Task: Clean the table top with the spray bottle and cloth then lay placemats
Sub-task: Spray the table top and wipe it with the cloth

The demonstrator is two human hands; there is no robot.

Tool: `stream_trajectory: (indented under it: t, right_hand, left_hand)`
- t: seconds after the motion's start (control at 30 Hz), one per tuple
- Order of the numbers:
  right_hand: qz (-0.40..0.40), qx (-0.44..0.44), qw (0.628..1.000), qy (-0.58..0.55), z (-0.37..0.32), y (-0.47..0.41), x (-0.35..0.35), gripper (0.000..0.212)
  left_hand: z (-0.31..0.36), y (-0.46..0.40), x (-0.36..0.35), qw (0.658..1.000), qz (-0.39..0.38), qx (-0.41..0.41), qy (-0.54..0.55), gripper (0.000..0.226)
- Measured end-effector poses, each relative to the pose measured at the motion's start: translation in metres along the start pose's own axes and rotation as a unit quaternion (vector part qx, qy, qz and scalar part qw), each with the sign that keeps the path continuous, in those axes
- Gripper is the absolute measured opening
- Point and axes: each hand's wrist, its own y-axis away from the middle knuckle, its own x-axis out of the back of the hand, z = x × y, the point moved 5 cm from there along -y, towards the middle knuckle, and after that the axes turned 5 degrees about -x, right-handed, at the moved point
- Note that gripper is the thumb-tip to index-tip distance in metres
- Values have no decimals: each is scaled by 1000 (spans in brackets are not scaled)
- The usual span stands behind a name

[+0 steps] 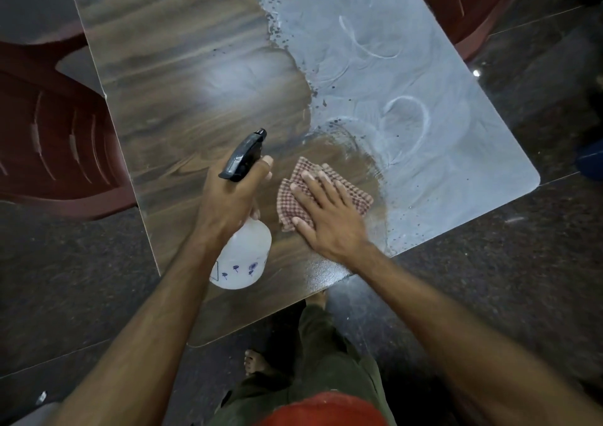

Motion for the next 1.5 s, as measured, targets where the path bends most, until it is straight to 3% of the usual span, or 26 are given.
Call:
stream_trajectory:
  t: [0.2,0.33,0.43,0.53,0.77,0.87,1.13,1.37,1.5]
  right_hand:
    - [61,-137,989,-4,76,-92,43,66]
    - [53,-113,992,-1,52,-145,52,67]
    - [56,-51,997,-3,18,-119,38,67]
    - [58,-17,998,-10,-1,-64,16,64]
    - [89,-128,987,-24,45,14,2,66]
    - [89,-149,984,-42,43,17,7,67]
    - [60,-155,986,-12,41,15,2,66]
    - [55,-163,984,-36,38,17,11,79]
    - [109,-156,981,-35,39,18,10,67]
  left_hand:
    - [-3,-14,2,1000,22,17,-1,26]
    - [-2,-16,-6,999,31,19,-5,26]
    - [3,-14,-15,1000,17,13,-6,18]
    - [5,-12,-23,1000,-8,11,-22,25]
    - [5,2,-60,985,-130,-56,-102,19]
    - [9,11,-80,975,-176,-66,-118,41]
    - [19,32,-116,940,-246,-116,-207,23]
    - [21,23,-114,953,-218,-95,-188,25]
    - [33,4,-111,963,-184,-80,-182,27]
